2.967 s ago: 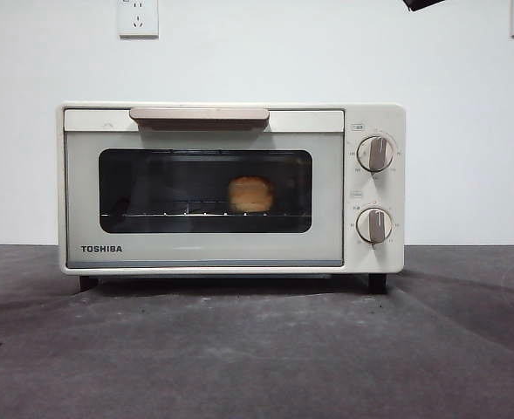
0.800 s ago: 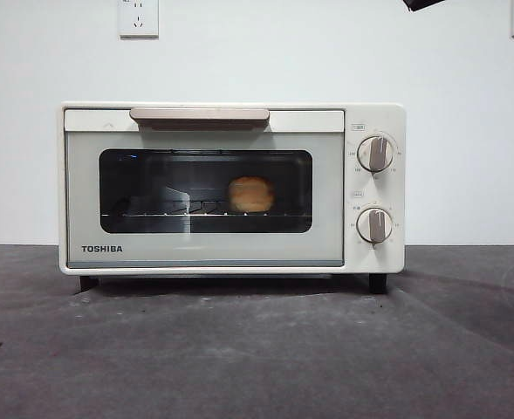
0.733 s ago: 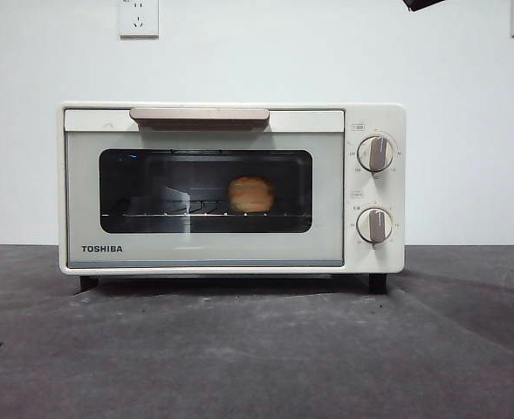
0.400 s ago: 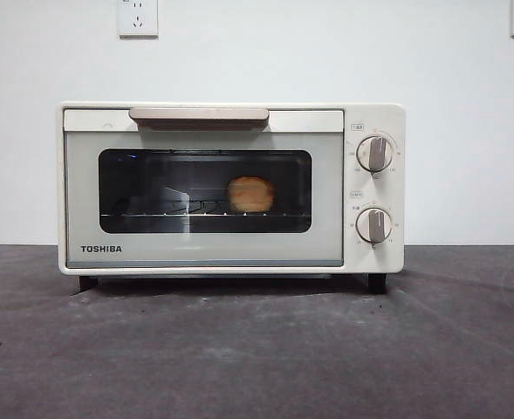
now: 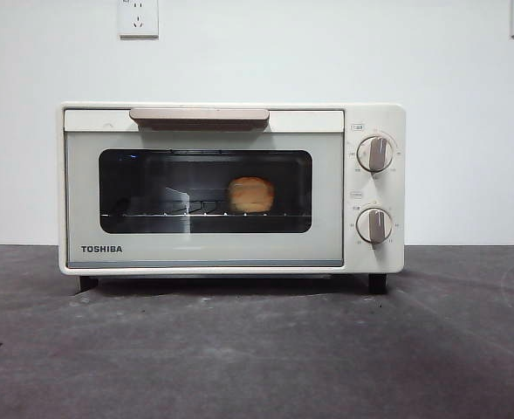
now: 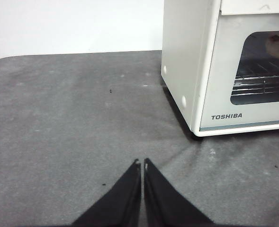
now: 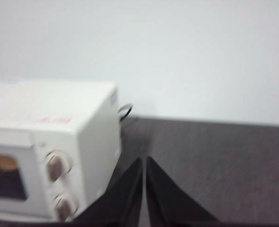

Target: The left arm flap open the oven, the right arm pick bread and place it into oven, the left arm flap close the oven

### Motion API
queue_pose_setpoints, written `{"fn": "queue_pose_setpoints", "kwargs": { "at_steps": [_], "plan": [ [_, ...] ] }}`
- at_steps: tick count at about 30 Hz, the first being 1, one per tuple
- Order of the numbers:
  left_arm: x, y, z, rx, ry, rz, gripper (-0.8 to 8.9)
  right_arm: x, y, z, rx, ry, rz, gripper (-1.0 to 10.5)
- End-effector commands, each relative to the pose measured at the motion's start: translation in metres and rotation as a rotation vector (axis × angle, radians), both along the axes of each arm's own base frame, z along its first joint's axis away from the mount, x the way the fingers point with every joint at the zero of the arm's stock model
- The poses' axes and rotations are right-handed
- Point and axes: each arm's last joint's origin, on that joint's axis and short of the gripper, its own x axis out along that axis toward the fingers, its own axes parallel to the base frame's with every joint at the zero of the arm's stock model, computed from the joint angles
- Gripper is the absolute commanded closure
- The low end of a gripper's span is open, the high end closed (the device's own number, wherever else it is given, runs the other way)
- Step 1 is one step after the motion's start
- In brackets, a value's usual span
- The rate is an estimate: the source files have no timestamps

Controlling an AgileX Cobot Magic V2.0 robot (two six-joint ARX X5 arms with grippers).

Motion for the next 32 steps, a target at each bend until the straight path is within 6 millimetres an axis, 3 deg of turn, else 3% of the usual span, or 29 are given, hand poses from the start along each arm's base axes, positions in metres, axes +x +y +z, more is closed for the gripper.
{"fn": "queue_pose_setpoints", "kwargs": {
  "at_steps": [1, 14, 32],
  "plan": [
    [0.001, 0.000, -0.007, 0.016, 0.021, 0.002, 7.94, -0.002, -0.002, -0.015, -0.009, -0.076, -0.022, 9.4],
    [0.001, 0.000, -0.007, 0.016, 0.021, 0.002, 7.94, -0.008, -0.005, -0.078, -0.001, -0.077, -0.048, 9.4],
    [0.001, 0.000, -0.007, 0.016, 0.021, 0.002, 7.94, -0.006, -0.006, -0.117, -0.014, 0.175, -0.089, 9.4]
  ]
}}
